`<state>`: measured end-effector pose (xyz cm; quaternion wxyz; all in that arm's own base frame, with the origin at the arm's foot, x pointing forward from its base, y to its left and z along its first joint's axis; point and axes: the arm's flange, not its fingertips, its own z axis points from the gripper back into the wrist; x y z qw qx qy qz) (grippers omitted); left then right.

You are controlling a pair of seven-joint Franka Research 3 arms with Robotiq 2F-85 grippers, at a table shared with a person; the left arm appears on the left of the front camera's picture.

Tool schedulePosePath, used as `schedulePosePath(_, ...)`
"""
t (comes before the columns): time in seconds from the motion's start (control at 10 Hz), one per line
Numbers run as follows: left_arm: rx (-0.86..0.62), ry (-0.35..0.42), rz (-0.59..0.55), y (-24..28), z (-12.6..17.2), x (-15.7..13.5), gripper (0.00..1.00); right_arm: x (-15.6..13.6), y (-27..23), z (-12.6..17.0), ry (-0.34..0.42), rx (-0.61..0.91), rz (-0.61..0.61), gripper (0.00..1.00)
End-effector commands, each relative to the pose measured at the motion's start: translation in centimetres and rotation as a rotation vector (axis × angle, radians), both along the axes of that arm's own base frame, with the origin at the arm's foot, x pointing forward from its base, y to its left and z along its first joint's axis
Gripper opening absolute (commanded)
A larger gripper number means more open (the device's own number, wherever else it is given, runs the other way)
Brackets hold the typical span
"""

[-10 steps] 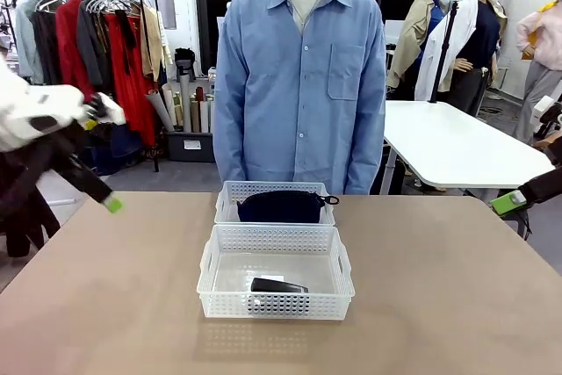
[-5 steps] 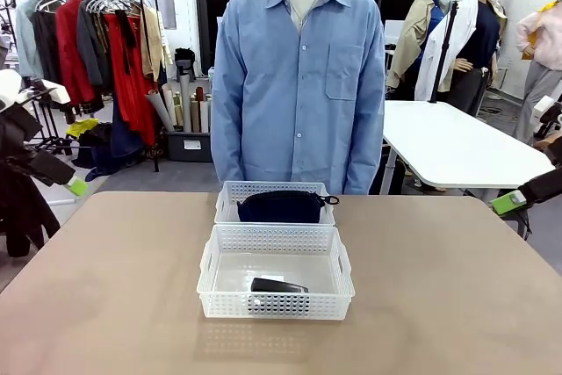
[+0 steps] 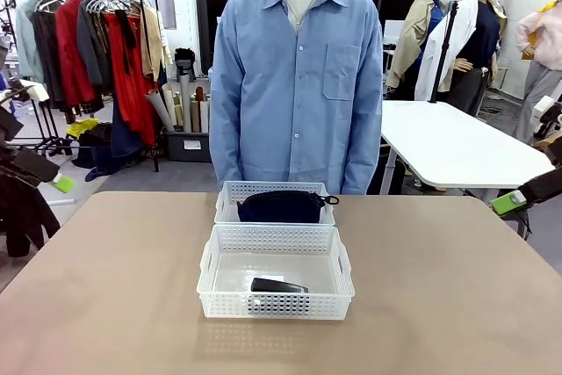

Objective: Distribute items into two baskets.
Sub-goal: Place the picked Stapler into the Organizing basket as instructed by the person.

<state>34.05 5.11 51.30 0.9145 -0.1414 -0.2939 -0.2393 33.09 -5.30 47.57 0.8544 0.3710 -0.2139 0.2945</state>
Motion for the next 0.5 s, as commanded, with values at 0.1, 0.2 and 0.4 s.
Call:
schedulePosePath(0.1, 0.007, 0.014, 0.019, 0.35, -0.29, 0.09, 1.00, 0.06, 0.13, 0.16, -0.002, -0.006, -0.002, 1.00)
schedulePosePath(0.2, 0.007, 0.014, 0.019, 0.35, -0.29, 0.09, 1.00, 0.06, 0.13, 0.16, -0.002, -0.006, -0.002, 1.00)
schedulePosePath(0.4, 0.007, 0.014, 0.019, 0.35, -0.29, 0.09, 1.00, 0.06, 0.13, 0.16, -0.002, -0.006, -0.002, 1.00)
